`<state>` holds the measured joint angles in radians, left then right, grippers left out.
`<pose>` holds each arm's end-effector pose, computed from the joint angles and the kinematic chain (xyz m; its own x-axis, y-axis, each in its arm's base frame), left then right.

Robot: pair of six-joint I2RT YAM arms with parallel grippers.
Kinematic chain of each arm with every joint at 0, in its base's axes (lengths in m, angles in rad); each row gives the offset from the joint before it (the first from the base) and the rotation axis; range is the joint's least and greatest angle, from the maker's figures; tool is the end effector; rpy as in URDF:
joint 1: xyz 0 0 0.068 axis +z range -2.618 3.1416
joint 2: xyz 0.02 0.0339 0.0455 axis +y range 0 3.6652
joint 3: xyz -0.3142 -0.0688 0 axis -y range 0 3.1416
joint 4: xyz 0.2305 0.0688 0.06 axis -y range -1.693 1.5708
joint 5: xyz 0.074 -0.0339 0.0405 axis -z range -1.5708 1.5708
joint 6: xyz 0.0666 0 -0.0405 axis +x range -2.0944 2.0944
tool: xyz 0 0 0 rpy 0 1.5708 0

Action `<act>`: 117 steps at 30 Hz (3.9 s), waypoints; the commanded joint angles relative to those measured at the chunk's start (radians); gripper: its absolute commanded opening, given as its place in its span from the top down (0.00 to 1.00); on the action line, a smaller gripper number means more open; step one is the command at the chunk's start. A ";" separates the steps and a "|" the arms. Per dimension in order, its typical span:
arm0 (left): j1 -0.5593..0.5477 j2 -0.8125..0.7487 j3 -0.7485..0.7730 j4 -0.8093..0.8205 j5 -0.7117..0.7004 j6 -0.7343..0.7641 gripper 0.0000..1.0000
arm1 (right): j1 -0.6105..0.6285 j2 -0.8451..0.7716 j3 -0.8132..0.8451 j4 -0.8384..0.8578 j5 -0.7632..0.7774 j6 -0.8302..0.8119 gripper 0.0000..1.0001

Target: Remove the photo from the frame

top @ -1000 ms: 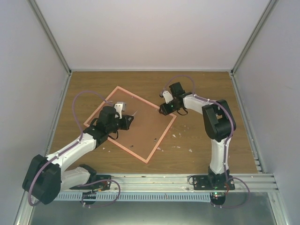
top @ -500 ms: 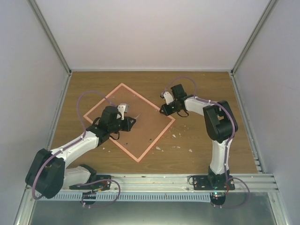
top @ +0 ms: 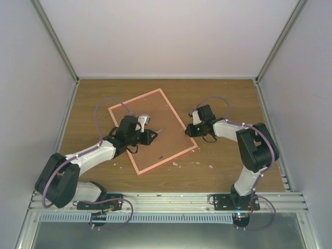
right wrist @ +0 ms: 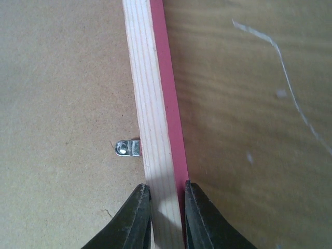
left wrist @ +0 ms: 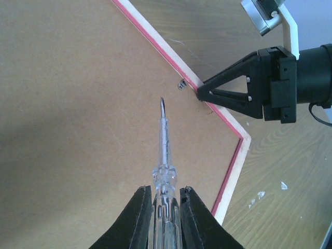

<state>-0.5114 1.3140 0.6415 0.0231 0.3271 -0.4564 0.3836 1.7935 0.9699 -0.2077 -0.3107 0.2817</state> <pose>0.2224 -0.1494 0.2379 -0.7760 -0.0431 -0.6293 0.3839 0.7593 -0.5254 0.3268 0.1539 0.1737 -0.9038 -0.0793 -0.4205 -0.2610 0.8809 0.3948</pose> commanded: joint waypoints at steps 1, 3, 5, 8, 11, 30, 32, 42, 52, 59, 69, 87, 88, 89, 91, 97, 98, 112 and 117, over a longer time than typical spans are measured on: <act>-0.038 0.052 0.037 0.095 0.038 0.002 1.00 | 0.019 -0.075 -0.093 0.012 0.035 0.147 0.91; -0.056 0.079 0.048 0.111 0.046 0.000 1.00 | 0.031 -0.101 -0.121 0.025 0.031 0.172 0.90; -0.074 0.107 0.061 0.123 0.054 -0.001 1.00 | 0.043 -0.123 -0.148 0.040 0.023 0.194 0.89; -0.102 0.145 0.084 0.137 0.063 -0.001 1.00 | 0.058 -0.152 -0.188 0.066 0.007 0.225 0.86; -0.128 0.179 0.104 0.148 0.066 -0.002 1.00 | 0.068 -0.181 -0.223 0.083 0.003 0.249 0.83; -0.196 0.362 0.189 0.151 0.071 0.005 1.00 | 0.074 -0.215 -0.273 0.110 -0.010 0.260 0.79; -0.197 0.380 0.198 0.150 0.073 0.008 1.00 | 0.074 -0.212 -0.274 0.114 -0.014 0.260 0.79; -0.197 0.412 0.213 0.143 0.057 0.013 1.00 | 0.075 -0.205 -0.272 0.117 -0.022 0.258 0.80; -0.197 0.436 0.247 0.096 -0.015 0.018 1.00 | 0.077 -0.207 -0.273 0.113 -0.022 0.256 0.79; -0.194 0.406 0.230 0.065 -0.096 0.000 1.00 | 0.077 -0.203 -0.272 0.115 -0.021 0.258 0.80; -0.175 0.360 0.188 0.075 -0.173 -0.042 1.00 | 0.077 -0.205 -0.281 0.121 -0.019 0.262 0.82; -0.145 0.163 0.107 0.090 -0.169 -0.074 1.00 | 0.078 -0.224 -0.286 0.083 0.023 0.270 0.85; -0.142 0.154 0.104 0.089 -0.169 -0.074 1.00 | 0.078 -0.231 -0.286 0.077 0.031 0.271 0.85; -0.137 0.146 0.101 0.087 -0.168 -0.076 1.00 | 0.079 -0.237 -0.286 0.070 0.035 0.272 0.86; -0.129 0.136 0.095 0.084 -0.165 -0.076 1.00 | 0.079 -0.251 -0.286 0.047 0.036 0.268 0.86; -0.098 0.124 0.083 0.091 -0.151 -0.073 1.00 | 0.094 -0.322 -0.322 -0.028 0.023 0.267 0.84; -0.095 0.124 0.083 0.094 -0.147 -0.071 1.00 | 0.096 -0.332 -0.327 -0.034 0.013 0.264 0.83; -0.032 0.192 0.160 0.106 -0.087 -0.020 1.00 | 0.031 -0.172 -0.037 -0.040 0.061 0.147 0.62; -0.003 0.257 0.230 0.104 -0.070 0.005 1.00 | 0.025 -0.030 0.100 -0.023 0.078 0.123 0.62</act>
<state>-0.5396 1.5249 0.8009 0.0845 0.2348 -0.4873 0.4171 1.6730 0.9916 -0.2497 -0.2638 0.4477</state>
